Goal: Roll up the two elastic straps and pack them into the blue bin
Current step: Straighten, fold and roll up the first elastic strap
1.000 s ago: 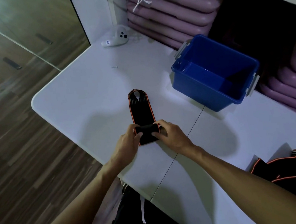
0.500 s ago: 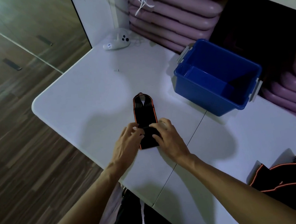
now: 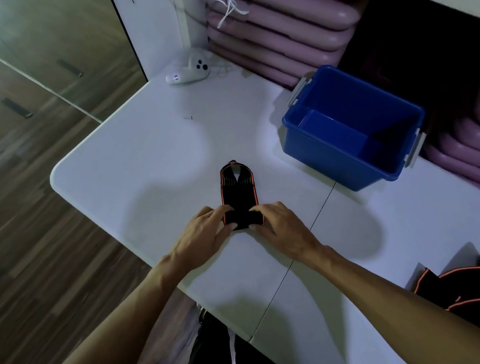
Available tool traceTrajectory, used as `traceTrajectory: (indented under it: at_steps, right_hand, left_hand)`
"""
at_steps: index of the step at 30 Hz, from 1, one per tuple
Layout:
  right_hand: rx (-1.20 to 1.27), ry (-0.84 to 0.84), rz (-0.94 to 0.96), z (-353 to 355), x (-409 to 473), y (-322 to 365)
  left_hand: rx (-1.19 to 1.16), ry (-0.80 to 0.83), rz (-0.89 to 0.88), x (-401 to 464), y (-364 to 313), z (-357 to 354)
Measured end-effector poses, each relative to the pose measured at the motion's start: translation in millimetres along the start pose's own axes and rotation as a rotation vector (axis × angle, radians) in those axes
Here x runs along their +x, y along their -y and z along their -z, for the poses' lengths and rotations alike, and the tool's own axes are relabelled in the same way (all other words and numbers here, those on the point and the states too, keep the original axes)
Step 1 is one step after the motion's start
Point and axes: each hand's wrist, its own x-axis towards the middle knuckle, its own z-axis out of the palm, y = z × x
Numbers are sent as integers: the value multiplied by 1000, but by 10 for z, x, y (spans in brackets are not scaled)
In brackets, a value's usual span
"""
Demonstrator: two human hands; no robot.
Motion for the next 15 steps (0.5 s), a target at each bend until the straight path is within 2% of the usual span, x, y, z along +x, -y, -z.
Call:
traceTrajectory:
  at_steps: [3, 8, 12, 15]
  right_hand:
    - [179, 20, -164, 75, 141, -9]
    - [174, -81, -343, 38, 388, -38]
    - [165, -59, -380, 137, 554, -30]
    - [187, 16, -382, 210, 674, 26]
  left_hand:
    - [-122, 7, 182, 177, -17, 7]
    - [-197, -7, 526, 445, -57, -21]
    - [-96, -106, 630, 566, -120, -79]
    - [-270, -123, 667, 663, -104, -45]
